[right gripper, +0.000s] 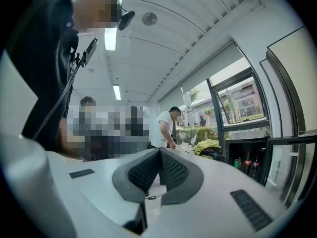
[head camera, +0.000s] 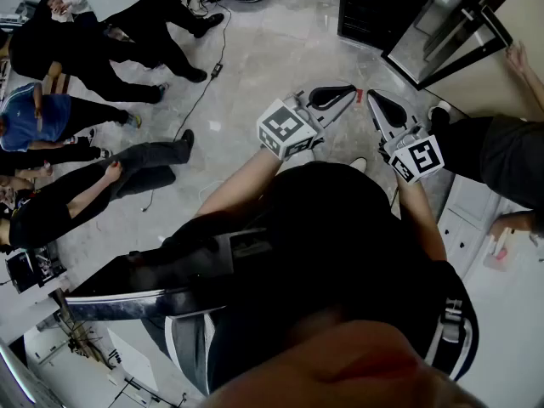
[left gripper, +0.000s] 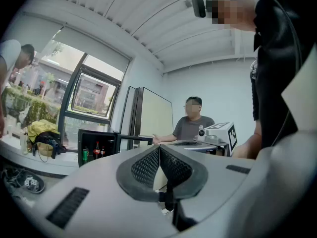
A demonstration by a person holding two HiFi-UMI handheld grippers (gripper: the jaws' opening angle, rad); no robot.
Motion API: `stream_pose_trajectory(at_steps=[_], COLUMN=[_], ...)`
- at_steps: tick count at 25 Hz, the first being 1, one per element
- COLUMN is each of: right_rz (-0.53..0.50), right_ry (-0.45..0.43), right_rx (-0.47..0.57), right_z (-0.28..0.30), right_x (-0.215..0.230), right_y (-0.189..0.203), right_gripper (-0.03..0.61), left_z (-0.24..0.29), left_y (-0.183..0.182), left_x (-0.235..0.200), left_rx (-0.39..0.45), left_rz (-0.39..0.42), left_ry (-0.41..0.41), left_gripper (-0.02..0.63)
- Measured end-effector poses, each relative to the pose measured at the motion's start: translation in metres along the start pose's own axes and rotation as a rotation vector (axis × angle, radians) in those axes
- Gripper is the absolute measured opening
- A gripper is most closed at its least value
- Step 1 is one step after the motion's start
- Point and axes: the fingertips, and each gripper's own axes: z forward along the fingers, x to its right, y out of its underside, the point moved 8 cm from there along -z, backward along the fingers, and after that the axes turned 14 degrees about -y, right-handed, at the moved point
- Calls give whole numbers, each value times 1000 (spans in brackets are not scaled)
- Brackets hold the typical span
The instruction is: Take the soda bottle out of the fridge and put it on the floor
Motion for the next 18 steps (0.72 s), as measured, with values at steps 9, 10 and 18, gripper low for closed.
stream_pose_trajectory(at_steps=[9,10,18], right_rz=[-10,-8,-27], right_ry=[0,3,16], right_rx=[11,24,48], right_z=[0,-1,-15], right_x=[0,-1,-2], right_y=[-3,-5,-4], right_gripper=[12,12,12], left_z=[-1,-2,0], left_y=[0,0,3], left_x=[1,1,11], left_rx=[4,2,19], left_rz=[-2,-4,-19], left_ry=[2,2,10], left_gripper=[5,5,5])
